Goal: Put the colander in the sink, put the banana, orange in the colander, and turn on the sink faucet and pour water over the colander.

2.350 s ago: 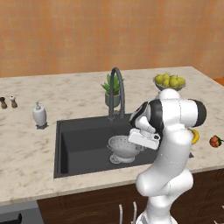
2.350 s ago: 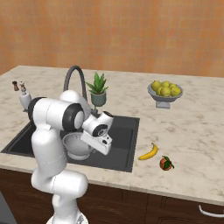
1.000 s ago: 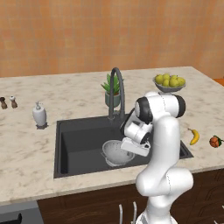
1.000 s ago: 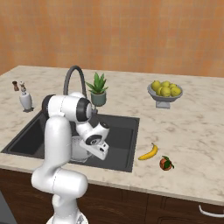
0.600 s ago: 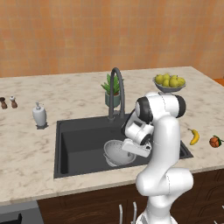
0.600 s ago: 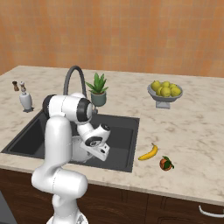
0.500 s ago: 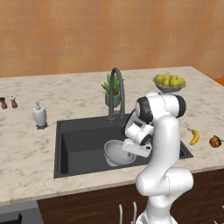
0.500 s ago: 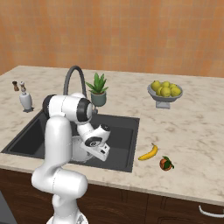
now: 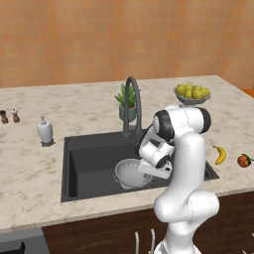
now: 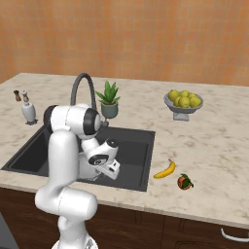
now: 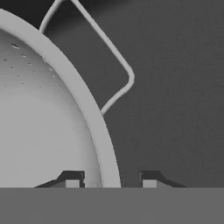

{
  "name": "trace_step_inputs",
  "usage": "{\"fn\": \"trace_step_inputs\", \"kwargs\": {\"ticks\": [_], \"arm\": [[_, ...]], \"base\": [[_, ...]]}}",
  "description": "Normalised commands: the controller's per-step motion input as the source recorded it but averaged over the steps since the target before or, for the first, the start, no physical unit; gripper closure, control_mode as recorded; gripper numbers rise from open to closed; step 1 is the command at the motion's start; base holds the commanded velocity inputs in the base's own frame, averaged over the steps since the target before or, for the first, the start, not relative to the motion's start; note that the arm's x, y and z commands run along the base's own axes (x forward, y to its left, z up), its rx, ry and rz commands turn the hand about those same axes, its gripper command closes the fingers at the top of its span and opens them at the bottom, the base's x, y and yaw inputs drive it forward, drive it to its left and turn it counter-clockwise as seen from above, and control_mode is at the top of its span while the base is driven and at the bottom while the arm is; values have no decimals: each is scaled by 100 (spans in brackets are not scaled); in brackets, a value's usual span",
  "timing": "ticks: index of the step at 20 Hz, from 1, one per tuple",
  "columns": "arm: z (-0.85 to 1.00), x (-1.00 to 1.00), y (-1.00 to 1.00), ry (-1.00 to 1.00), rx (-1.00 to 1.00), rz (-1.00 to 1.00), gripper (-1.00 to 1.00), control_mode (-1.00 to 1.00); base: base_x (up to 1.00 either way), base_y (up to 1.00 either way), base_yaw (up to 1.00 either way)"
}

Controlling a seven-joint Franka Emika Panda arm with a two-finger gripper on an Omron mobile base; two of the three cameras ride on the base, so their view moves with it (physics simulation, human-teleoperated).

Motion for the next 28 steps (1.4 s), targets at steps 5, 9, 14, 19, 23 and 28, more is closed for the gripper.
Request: {"fn": "trace_step_inputs", "kwargs": {"ticks": [5,9,14,19,23,28], "arm": [[55,-9,-15,-11,0,-5,-100,-100],[98,-17,-56,-12,2,0,-100,-100],[100,-30,-80,-6,9,0,-100,-100],[100,-2,-61,1,1,0,-100,-100],[100,0,-49,7,-4,0,-100,-100],[100,-5,-56,13,-12,0,-100,-100]], "base": [[0,0,0],[0,0,0],[0,0,0],[0,0,0],[0,0,0],[0,0,0]]}}
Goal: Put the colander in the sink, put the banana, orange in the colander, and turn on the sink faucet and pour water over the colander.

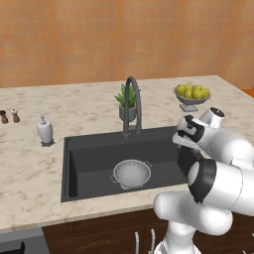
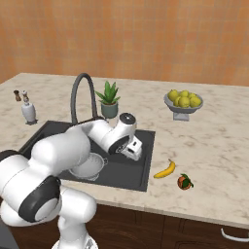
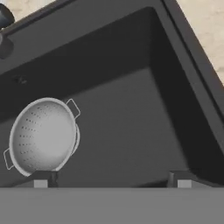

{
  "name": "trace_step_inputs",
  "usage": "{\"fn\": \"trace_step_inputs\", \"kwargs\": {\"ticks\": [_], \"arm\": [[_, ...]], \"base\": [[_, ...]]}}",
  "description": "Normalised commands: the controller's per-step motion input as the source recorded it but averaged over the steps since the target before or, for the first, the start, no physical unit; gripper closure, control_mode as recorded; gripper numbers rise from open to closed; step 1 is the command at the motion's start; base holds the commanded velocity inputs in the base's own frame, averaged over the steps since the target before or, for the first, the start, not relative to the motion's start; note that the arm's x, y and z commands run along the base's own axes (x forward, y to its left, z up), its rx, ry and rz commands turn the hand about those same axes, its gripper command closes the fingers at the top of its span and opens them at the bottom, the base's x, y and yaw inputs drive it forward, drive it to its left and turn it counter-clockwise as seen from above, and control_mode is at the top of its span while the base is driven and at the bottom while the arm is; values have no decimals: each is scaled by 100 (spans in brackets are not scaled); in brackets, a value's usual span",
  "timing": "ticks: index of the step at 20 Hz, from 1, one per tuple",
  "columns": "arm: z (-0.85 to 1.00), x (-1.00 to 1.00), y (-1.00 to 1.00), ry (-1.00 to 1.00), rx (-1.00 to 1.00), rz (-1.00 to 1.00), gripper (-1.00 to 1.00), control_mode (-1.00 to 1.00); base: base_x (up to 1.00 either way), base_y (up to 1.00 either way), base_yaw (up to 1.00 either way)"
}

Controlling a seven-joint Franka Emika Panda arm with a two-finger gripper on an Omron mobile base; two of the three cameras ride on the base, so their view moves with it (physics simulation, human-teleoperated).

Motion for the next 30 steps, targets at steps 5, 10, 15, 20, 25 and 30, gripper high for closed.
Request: {"fn": "trace_step_inputs", "kwargs": {"ticks": [5,10,15,20,25,30], "arm": [[27,-30,-79,9,-16,0,-100,-100],[-4,0,-79,14,-16,0,-100,-100],[-4,0,-84,12,-10,0,-100,-100],[-33,0,-78,17,-1,0,-100,-100],[-30,8,-31,10,2,0,-100,-100],[-29,37,-2,8,10,2,-100,-100]], "base": [[0,0,0],[0,0,0],[0,0,0],[0,0,0],[0,0,0],[0,0,0]]}}
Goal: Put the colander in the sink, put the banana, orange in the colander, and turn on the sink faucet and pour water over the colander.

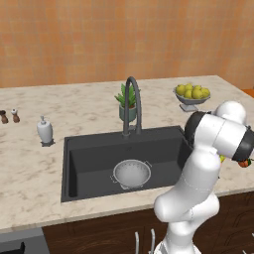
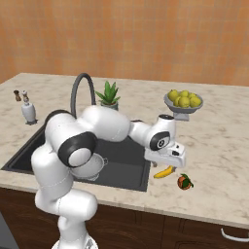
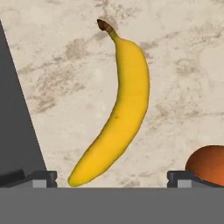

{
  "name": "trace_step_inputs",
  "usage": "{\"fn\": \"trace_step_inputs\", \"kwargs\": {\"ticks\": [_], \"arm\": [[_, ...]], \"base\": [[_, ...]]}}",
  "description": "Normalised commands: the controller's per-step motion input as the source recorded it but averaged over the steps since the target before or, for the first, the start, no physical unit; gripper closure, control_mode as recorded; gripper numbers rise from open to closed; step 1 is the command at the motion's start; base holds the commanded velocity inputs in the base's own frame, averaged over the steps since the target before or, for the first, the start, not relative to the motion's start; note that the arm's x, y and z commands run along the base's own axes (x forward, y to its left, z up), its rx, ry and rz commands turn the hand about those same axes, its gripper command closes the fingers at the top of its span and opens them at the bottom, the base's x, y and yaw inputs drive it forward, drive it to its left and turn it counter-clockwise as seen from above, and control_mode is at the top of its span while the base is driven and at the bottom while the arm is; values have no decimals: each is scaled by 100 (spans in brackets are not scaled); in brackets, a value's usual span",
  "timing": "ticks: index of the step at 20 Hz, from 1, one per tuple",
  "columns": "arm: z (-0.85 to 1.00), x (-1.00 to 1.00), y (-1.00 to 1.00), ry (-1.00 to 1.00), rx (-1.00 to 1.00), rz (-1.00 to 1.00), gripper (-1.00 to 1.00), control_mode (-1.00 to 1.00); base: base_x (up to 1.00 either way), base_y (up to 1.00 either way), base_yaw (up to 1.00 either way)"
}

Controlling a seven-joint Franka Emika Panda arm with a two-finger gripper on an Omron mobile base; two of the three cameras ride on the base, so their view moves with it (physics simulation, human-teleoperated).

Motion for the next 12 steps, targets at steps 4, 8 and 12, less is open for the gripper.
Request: {"fn": "trace_step_inputs", "kwargs": {"ticks": [4,8,12], "arm": [[-42,31,-19,10,5,0,-100,-100],[-40,12,-31,7,0,0,-100,-100],[-33,14,-9,5,3,0,-100,-100]], "base": [[0,0,0],[0,0,0],[0,0,0]]}}
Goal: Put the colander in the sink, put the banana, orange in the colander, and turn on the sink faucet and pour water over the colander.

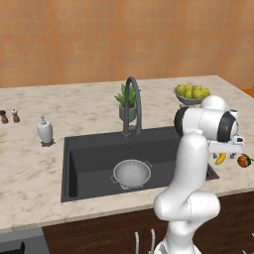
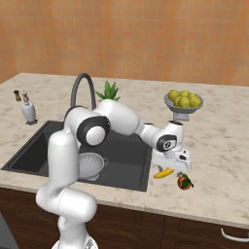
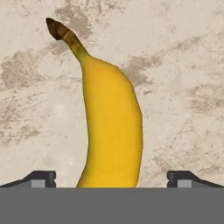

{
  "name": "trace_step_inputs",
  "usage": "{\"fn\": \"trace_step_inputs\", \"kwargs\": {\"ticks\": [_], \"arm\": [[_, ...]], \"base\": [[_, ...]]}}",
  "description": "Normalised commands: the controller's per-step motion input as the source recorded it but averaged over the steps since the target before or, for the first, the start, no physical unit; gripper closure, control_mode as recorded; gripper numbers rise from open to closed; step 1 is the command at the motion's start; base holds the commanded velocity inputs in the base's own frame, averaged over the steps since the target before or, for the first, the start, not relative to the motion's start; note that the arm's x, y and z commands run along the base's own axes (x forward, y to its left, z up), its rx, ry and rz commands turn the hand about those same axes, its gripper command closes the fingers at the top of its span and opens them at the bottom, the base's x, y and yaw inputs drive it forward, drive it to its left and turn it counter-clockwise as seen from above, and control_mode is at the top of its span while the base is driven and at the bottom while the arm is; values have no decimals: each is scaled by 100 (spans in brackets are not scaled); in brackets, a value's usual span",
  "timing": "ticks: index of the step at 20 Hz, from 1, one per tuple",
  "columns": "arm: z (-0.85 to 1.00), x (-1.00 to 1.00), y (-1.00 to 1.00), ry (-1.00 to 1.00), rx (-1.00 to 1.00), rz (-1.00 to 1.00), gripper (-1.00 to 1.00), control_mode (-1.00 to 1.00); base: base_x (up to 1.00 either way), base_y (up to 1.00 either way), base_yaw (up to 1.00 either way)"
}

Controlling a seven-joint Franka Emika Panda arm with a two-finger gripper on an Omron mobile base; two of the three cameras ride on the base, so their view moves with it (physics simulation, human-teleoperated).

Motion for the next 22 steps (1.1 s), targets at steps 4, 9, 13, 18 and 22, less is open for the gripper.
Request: {"fn": "trace_step_inputs", "kwargs": {"ticks": [4,9,13,18,22], "arm": [[-19,4,8,1,13,1,100,-100],[-4,0,20,0,22,6,100,-100],[0,0,29,0,24,7,100,-100],[41,0,63,-1,25,12,100,-100],[51,0,74,-1,28,18,100,-100]], "base": [[0,0,0],[0,0,0],[0,0,0],[0,0,0],[0,0,0]]}}
